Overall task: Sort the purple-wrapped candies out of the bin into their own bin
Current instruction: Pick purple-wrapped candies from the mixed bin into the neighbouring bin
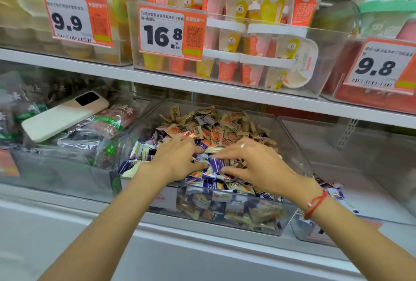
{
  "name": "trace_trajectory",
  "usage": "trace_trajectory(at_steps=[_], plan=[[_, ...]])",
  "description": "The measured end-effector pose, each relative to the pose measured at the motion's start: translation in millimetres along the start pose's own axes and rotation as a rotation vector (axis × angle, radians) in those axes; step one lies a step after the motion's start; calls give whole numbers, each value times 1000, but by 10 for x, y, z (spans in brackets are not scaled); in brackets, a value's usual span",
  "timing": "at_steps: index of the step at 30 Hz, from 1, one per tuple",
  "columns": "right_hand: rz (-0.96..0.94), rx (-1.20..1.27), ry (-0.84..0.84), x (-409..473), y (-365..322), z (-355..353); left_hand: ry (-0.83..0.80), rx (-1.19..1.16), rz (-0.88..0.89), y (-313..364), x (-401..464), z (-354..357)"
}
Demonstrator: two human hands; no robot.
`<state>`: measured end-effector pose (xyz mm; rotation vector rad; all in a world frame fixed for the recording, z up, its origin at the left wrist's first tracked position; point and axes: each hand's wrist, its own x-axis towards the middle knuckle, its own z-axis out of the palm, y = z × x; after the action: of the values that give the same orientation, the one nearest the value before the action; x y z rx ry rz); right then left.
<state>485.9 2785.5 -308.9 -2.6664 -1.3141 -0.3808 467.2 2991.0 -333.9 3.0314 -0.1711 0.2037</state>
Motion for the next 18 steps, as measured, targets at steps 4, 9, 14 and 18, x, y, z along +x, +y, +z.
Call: trace_trajectory(at_steps=[4, 9, 14, 18], plan=[[37, -165, 17, 175, 153, 83, 68, 13, -19, 31, -35, -39], [272, -270, -23, 351, 394, -35, 126, 7, 9, 7, -95, -61], [274, -154, 141, 125, 356, -147, 153, 34, 12, -80, -146, -48], [151, -59, 140, -27, 251, -106, 231, 72, 81, -80, -181, -32]])
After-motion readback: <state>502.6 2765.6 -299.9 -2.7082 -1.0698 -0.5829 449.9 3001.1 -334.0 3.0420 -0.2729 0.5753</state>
